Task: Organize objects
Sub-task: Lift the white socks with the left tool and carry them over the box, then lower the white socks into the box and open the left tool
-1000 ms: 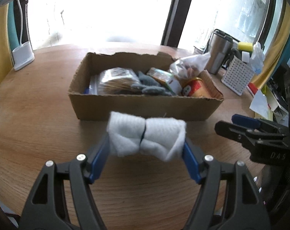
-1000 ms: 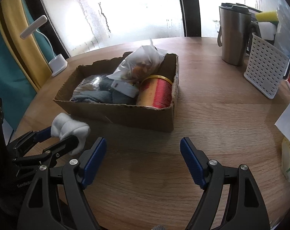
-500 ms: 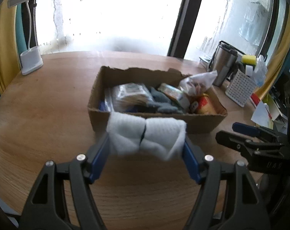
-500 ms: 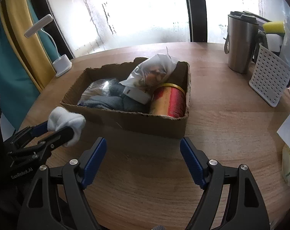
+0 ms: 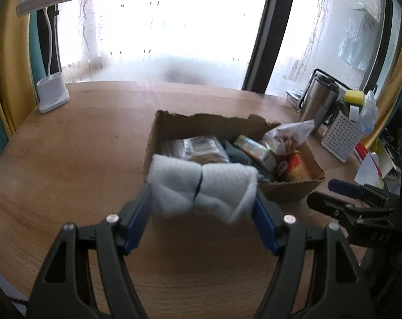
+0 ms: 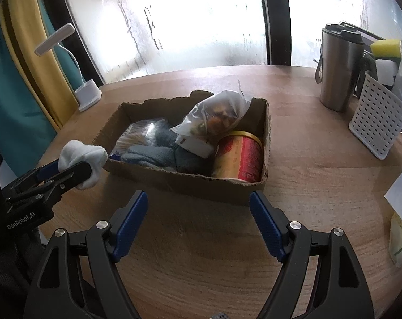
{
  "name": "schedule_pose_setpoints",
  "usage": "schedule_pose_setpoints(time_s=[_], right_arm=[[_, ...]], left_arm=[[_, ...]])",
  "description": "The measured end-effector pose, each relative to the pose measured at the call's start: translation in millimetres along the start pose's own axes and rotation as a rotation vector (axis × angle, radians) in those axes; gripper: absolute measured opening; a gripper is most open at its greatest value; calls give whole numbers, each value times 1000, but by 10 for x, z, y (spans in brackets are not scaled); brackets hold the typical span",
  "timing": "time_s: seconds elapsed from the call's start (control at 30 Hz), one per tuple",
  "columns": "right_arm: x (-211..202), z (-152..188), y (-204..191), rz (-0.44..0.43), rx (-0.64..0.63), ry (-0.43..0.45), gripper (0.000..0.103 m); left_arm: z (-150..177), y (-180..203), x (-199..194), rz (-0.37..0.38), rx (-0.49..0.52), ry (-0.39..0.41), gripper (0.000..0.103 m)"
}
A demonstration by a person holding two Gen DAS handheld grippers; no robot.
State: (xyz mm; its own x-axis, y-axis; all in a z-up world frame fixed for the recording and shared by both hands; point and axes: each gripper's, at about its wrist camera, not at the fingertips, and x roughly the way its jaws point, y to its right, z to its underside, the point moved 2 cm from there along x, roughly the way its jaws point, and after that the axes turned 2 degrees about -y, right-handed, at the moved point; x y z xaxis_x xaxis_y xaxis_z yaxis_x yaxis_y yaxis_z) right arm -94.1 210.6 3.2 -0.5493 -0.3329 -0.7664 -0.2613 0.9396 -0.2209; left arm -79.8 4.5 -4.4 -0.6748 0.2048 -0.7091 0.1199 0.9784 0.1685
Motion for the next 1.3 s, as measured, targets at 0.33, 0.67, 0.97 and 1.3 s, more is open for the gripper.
schedule_pose_setpoints(time_s=[0.33, 0.67, 0.97, 1.3], right_arm=[[21, -114, 24, -5, 1, 8, 82], [92, -176, 113, 3, 9, -2, 82], [141, -222, 163, -2, 17, 3, 82], [139, -249, 178, 0, 15, -1, 82]], left_arm=[[-120, 0, 67, -2, -3, 7, 72], [-191, 38, 206, -3, -8, -3, 72], [-215, 69, 381, -11, -2, -36, 72], [-187, 77, 572, -25, -1, -85, 72]])
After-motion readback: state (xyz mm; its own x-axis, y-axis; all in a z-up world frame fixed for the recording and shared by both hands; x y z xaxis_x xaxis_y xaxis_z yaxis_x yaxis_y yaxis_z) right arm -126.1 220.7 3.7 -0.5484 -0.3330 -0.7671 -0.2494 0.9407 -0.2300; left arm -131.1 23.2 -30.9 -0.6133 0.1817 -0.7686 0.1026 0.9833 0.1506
